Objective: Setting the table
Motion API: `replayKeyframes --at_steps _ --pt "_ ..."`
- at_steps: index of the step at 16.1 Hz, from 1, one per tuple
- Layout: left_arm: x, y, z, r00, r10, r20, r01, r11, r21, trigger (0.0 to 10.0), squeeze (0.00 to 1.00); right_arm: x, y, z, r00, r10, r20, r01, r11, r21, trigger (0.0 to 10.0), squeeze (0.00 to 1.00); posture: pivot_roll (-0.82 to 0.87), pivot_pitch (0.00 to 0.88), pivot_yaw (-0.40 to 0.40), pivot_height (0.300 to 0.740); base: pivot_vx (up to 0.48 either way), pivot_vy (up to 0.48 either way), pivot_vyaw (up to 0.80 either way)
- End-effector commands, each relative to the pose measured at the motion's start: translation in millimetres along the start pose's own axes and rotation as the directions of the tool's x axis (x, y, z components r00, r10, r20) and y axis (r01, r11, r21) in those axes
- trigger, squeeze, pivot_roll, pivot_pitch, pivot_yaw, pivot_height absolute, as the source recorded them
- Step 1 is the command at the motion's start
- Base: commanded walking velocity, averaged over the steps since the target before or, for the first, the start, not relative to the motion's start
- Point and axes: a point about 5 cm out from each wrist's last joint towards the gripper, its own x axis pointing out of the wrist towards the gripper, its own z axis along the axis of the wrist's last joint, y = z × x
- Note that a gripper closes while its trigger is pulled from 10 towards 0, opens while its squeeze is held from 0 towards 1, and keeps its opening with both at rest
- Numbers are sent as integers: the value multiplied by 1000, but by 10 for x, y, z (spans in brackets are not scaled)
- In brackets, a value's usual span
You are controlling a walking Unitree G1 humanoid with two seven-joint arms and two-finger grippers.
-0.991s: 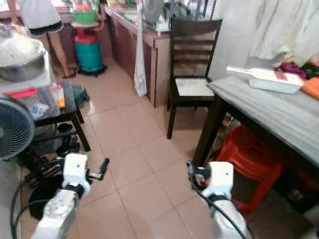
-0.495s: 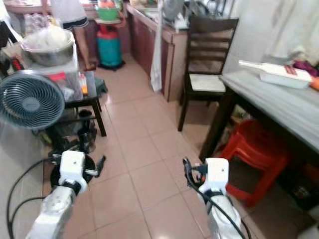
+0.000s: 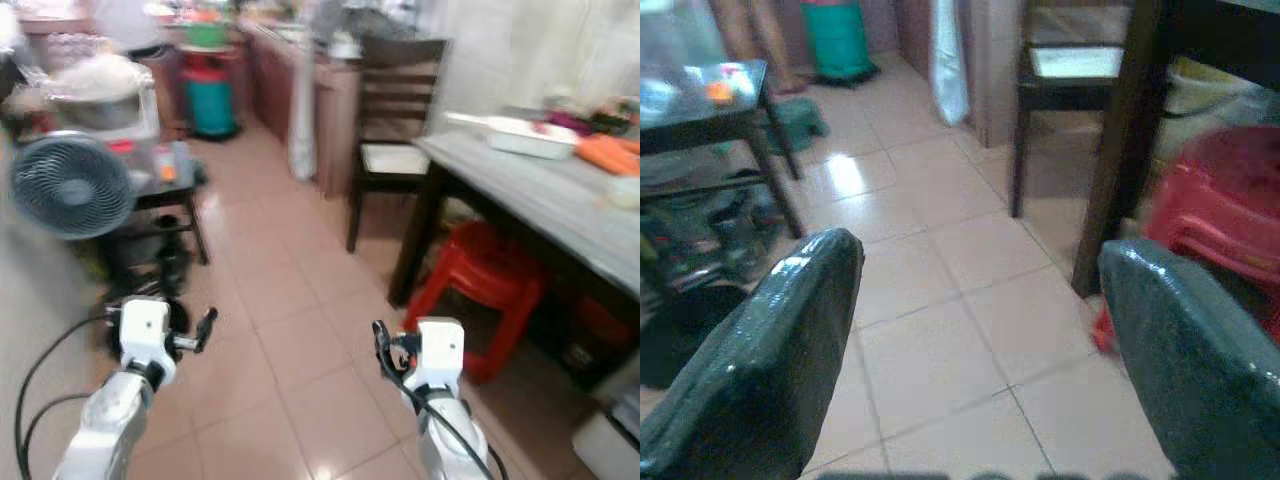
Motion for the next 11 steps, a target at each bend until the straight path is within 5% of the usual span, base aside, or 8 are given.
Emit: replayKeyframes --at_steps 1,11 --pt "33 -41 52 999 -29 14 30 999 -11 10000 0 -19 -50 11 1000 -15 1 15 1000 -4 10000 0 -2 0 -30 740 0 0 0" --pt "33 -91 53 997 -71 19 72 997 -33 10000 0 -54 -74 1 1000 -17 -12 17 1000 -16 10000 0 -14 0 -35 740 0 0 -677"
